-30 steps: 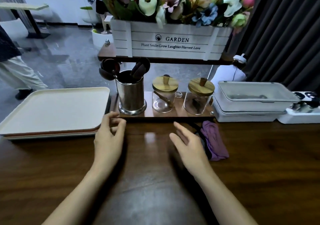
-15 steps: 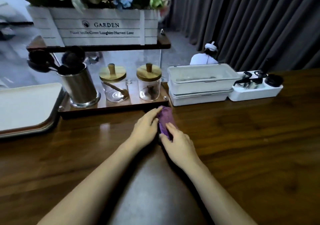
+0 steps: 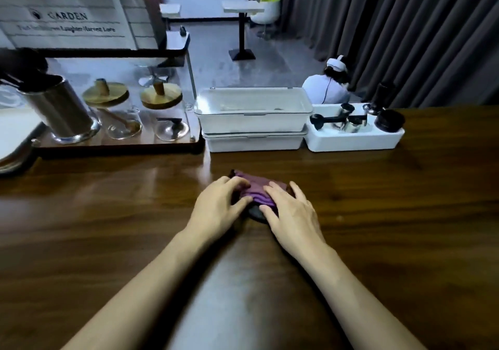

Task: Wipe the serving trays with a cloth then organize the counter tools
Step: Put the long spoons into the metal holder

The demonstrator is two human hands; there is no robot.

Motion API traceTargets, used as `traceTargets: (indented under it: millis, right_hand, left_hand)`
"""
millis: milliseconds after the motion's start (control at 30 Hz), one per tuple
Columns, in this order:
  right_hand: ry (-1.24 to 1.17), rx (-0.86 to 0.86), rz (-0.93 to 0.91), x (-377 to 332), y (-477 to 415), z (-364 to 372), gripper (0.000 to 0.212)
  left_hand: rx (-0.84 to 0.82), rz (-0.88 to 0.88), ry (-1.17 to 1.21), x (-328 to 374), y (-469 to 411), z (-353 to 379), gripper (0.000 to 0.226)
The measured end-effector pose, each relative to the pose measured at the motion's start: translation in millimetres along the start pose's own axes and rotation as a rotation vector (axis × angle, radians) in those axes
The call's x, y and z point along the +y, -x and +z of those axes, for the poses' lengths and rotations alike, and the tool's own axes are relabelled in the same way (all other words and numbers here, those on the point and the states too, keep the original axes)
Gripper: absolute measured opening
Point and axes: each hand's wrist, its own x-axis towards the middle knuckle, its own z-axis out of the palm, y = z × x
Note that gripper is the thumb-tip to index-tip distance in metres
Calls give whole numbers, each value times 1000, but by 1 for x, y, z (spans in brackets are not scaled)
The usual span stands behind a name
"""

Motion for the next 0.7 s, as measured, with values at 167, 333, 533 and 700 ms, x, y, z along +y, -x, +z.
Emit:
traceTargets:
  millis: [167,333,533,700]
  right_hand:
    - [3,73,-68,44,-11,-5,45]
    - [-1,130,-55,69,-33,-10,48]
    - [-29,148,-31,85,-54,-14,51]
    - [-57,140,-42,95,-69,-15,50]
  left_hand:
    - [44,68,-54,13,-13,25,33]
    - [66,104,0,25,-30,49,45]
    - [45,160,-86,29,-57,63,48]
    - [72,144,-86,28,-73,71,45]
